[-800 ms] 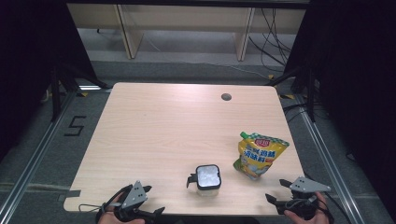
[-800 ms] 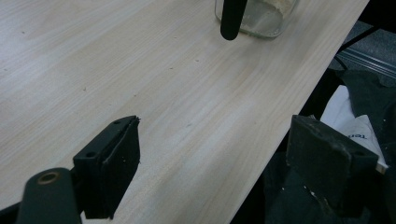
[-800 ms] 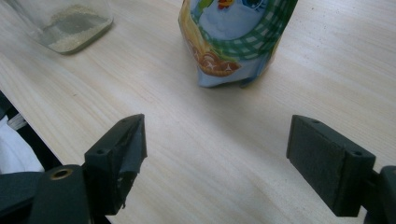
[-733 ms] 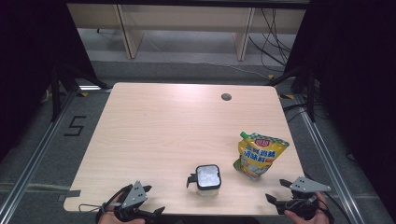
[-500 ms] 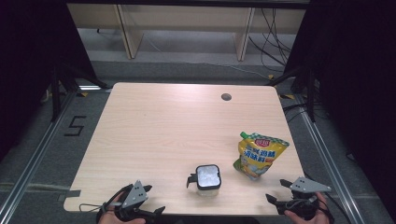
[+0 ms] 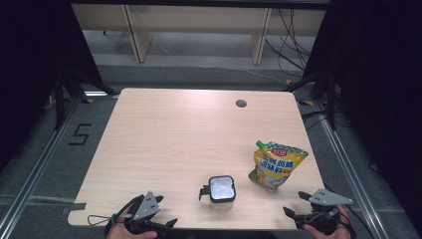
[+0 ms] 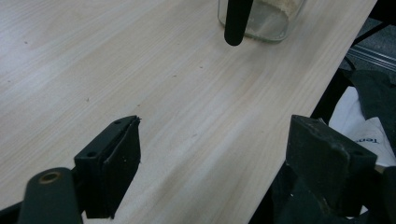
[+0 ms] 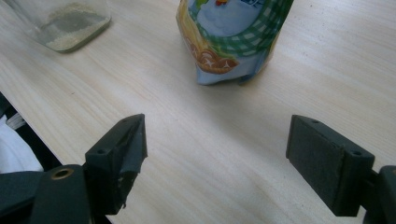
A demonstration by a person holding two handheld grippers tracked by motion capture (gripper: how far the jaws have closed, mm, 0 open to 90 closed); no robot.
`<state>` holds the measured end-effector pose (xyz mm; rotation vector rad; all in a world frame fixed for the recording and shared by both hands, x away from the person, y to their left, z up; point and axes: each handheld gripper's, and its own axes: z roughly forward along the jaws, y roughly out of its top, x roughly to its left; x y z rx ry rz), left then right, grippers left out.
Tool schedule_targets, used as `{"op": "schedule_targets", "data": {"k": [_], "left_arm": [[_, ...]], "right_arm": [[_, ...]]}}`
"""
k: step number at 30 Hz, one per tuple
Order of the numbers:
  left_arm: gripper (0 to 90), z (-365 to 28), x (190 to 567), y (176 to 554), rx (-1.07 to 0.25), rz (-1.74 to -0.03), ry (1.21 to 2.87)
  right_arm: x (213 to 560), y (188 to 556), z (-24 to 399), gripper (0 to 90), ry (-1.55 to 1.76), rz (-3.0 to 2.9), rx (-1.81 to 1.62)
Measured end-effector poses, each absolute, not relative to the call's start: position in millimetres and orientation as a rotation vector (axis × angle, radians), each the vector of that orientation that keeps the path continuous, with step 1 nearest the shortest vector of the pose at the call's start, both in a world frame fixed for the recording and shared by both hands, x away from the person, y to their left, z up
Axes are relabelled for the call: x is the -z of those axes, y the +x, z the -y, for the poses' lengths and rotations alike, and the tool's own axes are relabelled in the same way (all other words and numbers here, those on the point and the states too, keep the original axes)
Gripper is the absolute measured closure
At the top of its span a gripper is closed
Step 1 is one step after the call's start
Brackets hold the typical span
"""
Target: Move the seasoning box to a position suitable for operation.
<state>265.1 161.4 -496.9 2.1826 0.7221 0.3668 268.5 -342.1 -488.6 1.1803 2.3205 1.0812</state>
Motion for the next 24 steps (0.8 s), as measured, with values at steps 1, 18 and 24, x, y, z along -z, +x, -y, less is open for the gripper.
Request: {"op": "schedule_targets", "data": {"k": [1,18,24], "left_arm": [[17.8,-161,497,265,-0.367,-0.722,2.183],[33.6,-120,493,293,-0.35,-0.585,2.14],[45.3,-100,488,297,-0.302,-0.512,2.127]], "right_arm": [[489,268,342,21.4,1.18,-2.321,-1.081],[490,270,342,21.5,1.149,-2.319,-1.086],[491,270,342,21.5,1.152,-2.323,-1.098]]}}
